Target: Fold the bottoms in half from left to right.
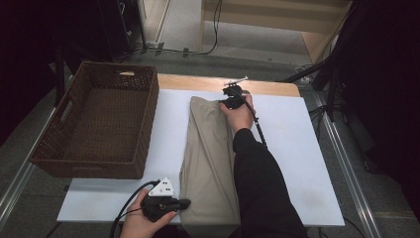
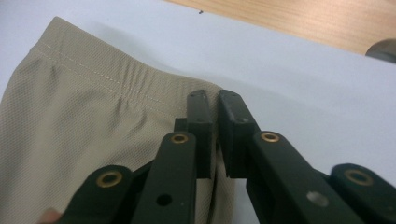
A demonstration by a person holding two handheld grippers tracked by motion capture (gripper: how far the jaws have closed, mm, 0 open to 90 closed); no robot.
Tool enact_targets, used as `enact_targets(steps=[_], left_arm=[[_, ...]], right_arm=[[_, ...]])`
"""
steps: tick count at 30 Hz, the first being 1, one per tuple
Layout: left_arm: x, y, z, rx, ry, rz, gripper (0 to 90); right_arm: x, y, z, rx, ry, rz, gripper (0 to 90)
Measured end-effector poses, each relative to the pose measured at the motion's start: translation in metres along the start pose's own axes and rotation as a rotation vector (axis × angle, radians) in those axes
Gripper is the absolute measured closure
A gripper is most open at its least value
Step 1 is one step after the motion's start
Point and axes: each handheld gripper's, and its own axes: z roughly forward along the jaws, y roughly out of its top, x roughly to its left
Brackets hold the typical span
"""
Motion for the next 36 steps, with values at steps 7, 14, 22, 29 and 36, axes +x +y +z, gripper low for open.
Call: enact_targets(steps=[7,14,22,29,36], left_arm=[[0.001,0.0,0.0,0.004,-0.002,0.0,89.9],[0.001,0.0,0.0,0.004,-0.001,0.0,89.9],[0.002,0.0,0.0,0.004,-0.007,-0.004,89.8],[0.002,-0.001,-0.007,-0.053,-0.032,-0.002,76.0],[0.024,0.004,-0.028,-0.155,0.078,-0.121,66.0]], right_arm=[[-0.002,0.004,-0.012,-0.066,-0.006,-0.021,84.6],[-0.008,0.002,-0.004,-0.051,-0.071,-0.065,84.9],[-0.009,-0.001,0.006,-0.045,-0.084,-0.047,69.8],[-0.011,-0.022,-0.021,-0.096,0.014,-0.025,60.9],[-0.003,-0.08,-0.061,-0.105,0.08,-0.077,61.2]])
